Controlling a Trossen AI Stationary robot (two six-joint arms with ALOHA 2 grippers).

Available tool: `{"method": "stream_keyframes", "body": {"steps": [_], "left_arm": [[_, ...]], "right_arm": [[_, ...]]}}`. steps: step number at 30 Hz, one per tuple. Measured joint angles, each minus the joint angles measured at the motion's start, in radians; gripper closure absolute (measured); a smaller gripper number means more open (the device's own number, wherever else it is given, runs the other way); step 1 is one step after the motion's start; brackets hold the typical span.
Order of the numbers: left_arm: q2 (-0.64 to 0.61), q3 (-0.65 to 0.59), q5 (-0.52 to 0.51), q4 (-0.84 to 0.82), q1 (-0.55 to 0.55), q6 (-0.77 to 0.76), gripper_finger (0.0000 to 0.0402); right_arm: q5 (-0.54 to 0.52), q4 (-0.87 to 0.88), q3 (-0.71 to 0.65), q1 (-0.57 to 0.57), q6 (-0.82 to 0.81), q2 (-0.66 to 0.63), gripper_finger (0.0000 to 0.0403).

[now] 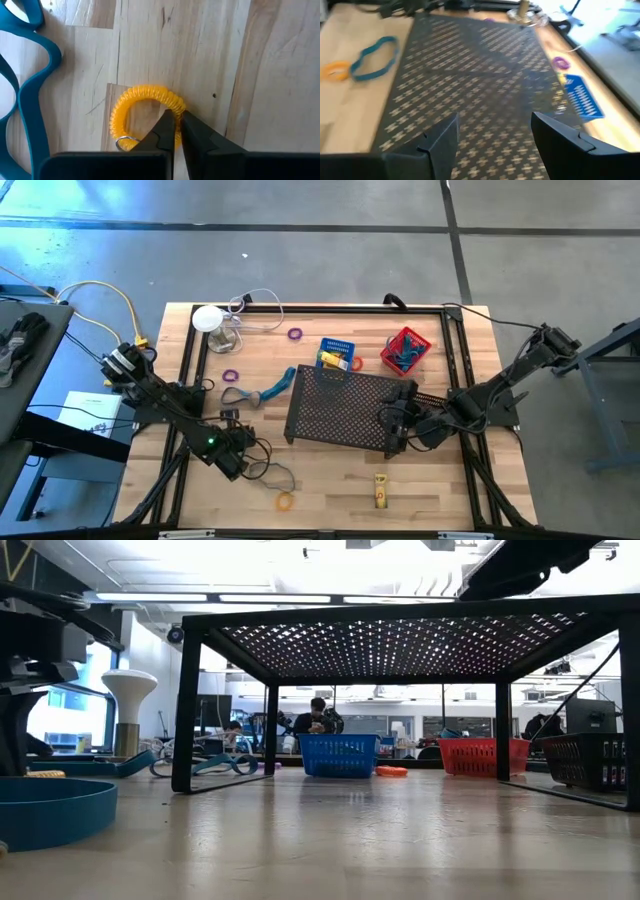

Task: Pick & Place Office Desk Supplies
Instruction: Put the yellow spiral keychain into the black bin

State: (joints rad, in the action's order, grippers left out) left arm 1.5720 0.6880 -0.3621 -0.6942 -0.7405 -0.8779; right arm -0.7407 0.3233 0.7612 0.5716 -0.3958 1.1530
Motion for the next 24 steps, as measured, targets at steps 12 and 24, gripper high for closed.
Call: {"method": "stream_keyframes", "body": {"steps": [12, 24], "left_arm": [[-0.213, 0.24, -0.041, 0.005, -0.028, 0.11, 0.0399], [-0.171, 0.264, 0.006, 0.926, 0.045, 0.722, 0.0398]], "right_arm": [[0.267, -0.071, 0.0, 0.0, 0.012, 0.0, 0.0167], [0.34, -0.503, 0.001, 0.0, 0.415, 0.172, 0.0167]]}}
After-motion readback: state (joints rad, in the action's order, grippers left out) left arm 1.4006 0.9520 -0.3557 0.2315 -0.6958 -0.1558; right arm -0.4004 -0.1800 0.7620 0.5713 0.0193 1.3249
